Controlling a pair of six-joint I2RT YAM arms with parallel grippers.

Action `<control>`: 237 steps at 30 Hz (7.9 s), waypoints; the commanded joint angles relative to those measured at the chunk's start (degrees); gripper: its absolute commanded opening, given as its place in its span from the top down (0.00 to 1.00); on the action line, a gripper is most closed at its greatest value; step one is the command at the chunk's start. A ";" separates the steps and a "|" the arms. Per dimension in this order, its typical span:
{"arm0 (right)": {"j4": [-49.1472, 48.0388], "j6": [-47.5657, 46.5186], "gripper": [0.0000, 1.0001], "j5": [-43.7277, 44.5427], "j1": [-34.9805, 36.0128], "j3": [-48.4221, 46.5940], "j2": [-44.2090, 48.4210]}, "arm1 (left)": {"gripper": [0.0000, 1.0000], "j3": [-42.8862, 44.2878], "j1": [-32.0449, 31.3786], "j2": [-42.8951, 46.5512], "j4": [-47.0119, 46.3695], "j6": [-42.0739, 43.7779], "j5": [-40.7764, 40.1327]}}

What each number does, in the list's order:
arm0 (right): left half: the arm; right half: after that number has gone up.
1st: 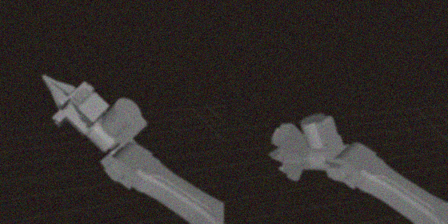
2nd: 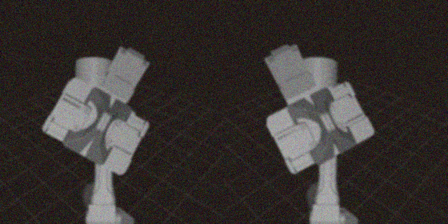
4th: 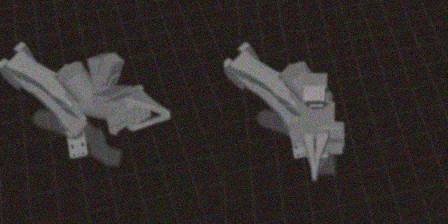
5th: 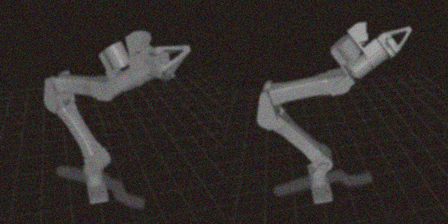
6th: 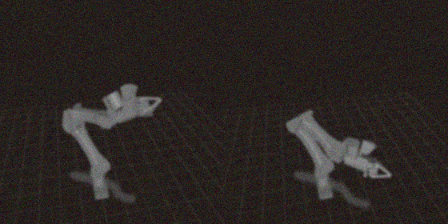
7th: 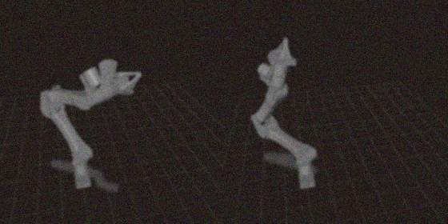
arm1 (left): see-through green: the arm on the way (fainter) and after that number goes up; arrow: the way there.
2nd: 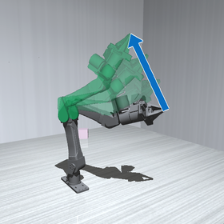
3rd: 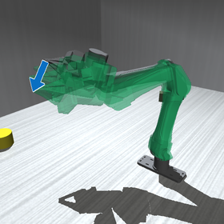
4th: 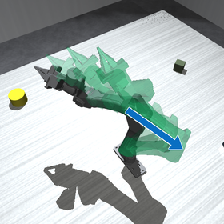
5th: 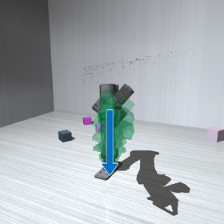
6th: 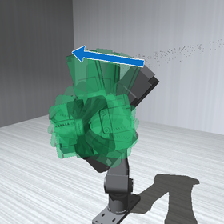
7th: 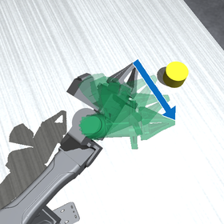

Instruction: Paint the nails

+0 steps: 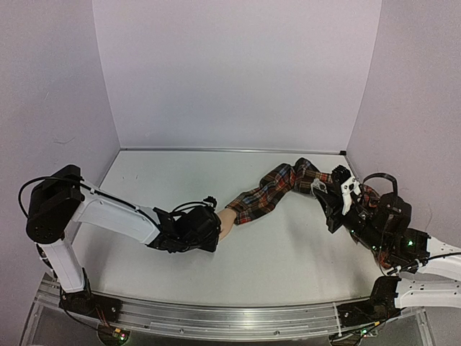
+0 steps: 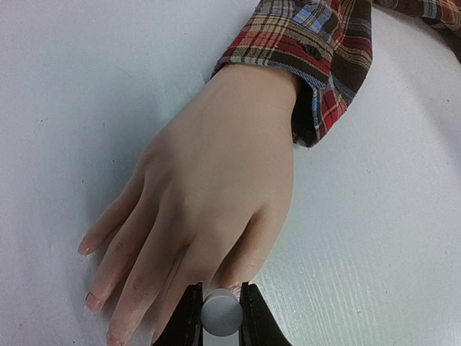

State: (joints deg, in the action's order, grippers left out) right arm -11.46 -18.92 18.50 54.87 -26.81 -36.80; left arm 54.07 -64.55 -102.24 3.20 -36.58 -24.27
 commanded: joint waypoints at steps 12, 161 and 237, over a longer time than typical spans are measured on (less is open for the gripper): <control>-1.63 0.99 1.00 -0.48 -0.84 -0.32 1.01 | 1.00 -1.02 -0.87 4.63 3.69 -2.25 -2.57; -1.54 1.25 1.00 -0.70 -1.33 -0.30 1.17 | 1.00 3.50 -0.25 0.44 3.04 -0.56 -0.27; -1.54 1.50 1.00 -1.06 -1.50 -0.30 0.93 | 1.00 0.64 -0.29 2.74 5.80 -2.74 -1.10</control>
State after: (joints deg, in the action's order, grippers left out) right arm -11.49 -18.04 18.04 54.28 -26.81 -36.86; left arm 54.98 -64.34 -102.68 7.01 -38.63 -24.66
